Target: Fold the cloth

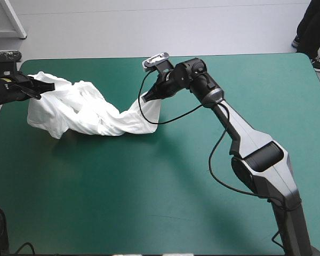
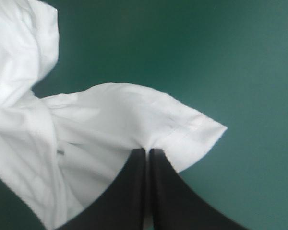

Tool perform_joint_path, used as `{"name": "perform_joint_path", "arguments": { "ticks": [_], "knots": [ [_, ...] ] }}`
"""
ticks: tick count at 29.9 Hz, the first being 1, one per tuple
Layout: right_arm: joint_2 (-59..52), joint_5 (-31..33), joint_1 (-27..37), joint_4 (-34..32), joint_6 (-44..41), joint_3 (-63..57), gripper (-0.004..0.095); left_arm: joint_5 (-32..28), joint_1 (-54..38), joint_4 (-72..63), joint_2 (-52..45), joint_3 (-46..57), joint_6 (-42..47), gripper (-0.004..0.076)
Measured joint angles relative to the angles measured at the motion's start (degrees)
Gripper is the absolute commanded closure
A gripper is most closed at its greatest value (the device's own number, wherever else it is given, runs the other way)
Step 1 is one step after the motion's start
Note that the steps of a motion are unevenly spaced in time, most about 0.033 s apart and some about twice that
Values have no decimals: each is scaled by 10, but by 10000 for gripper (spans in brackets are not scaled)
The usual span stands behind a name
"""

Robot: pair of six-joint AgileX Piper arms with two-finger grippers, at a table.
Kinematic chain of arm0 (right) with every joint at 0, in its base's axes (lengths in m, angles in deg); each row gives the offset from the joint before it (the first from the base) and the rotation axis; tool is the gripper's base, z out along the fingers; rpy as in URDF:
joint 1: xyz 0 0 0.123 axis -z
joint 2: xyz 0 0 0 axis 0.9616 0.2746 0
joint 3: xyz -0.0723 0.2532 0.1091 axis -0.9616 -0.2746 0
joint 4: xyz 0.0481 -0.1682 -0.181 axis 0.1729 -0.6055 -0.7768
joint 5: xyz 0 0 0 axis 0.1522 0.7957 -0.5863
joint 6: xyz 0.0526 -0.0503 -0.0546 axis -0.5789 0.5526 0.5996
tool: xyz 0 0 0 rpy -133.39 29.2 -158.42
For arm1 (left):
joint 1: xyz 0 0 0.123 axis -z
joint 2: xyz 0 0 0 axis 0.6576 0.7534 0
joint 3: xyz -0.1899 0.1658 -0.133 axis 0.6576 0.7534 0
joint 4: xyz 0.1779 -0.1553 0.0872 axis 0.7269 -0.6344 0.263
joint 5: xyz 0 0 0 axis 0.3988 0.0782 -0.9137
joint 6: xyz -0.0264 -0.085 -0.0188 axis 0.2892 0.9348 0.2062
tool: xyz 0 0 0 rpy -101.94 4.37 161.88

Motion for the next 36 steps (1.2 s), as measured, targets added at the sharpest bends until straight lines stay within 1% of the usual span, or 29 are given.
{"name": "perform_joint_path", "arguments": {
  "ticks": [7,13,21,24,26,28,33,36],
  "knots": [
    [-118,19,0,-55,0,2,925,61,0,-1,-55,-68,-1,705],
    [-217,28,0,-132,-18,3,925,104,0,-17,-90,-137,-1,705],
    [-349,36,0,-238,-38,5,925,135,0,-18,-121,-261,-1,705],
    [-395,41,0,-266,-42,6,925,150,0,-20,-124,-306,-1,705],
    [-421,46,0,-272,-43,6,925,169,0,-20,-125,-329,-1,705],
    [-448,54,0,-272,-43,8,925,204,0,-22,-126,-350,-1,705],
    [-492,102,0,-257,-44,11,925,283,0,-27,-143,-361,2,705],
    [-504,129,0,-249,-44,11,925,283,0,-27,-159,-361,12,705]
  ]
}}
